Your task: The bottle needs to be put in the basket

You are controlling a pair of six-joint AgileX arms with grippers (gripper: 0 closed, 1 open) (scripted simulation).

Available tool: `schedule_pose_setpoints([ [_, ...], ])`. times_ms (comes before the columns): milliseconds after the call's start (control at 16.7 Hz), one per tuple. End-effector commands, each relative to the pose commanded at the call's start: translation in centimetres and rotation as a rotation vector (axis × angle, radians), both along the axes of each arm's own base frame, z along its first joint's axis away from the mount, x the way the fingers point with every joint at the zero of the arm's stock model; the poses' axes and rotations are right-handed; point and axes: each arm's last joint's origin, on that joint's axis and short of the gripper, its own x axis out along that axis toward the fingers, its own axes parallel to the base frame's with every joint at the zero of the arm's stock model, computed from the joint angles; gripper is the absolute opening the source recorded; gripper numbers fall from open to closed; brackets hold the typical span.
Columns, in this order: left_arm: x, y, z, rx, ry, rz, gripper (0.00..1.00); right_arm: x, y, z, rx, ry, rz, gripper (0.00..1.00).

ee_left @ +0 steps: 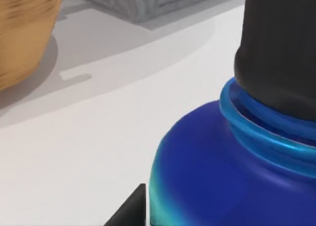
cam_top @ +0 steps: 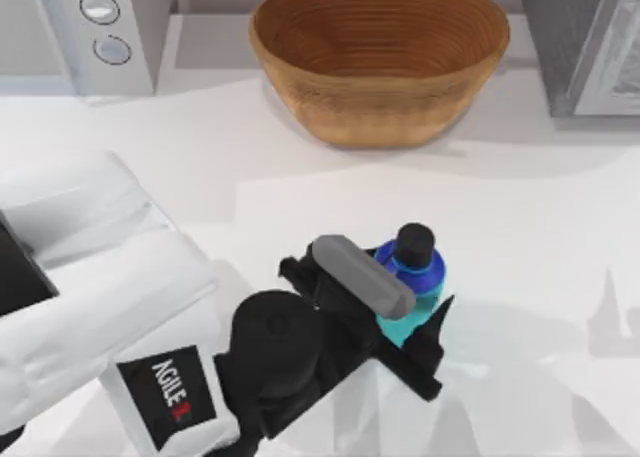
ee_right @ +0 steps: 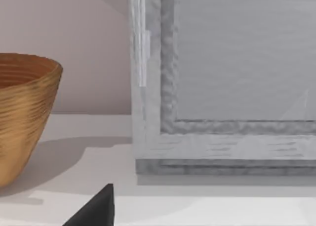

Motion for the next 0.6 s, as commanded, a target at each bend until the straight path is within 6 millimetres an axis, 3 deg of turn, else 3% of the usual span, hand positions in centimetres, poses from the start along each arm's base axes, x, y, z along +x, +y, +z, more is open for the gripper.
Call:
schedule_pose_setpoints([
  [480, 0.00, 0.00, 0.00, 0.000, 0.000, 0.000, 0.02, 0.00, 0.00, 0.00, 0.000, 0.000, 0.000, 1.00],
  [600, 0.00, 0.00, 0.00, 0.000, 0.000, 0.000, 0.00, 0.00, 0.00, 0.00, 0.000, 0.000, 0.000, 1.00],
])
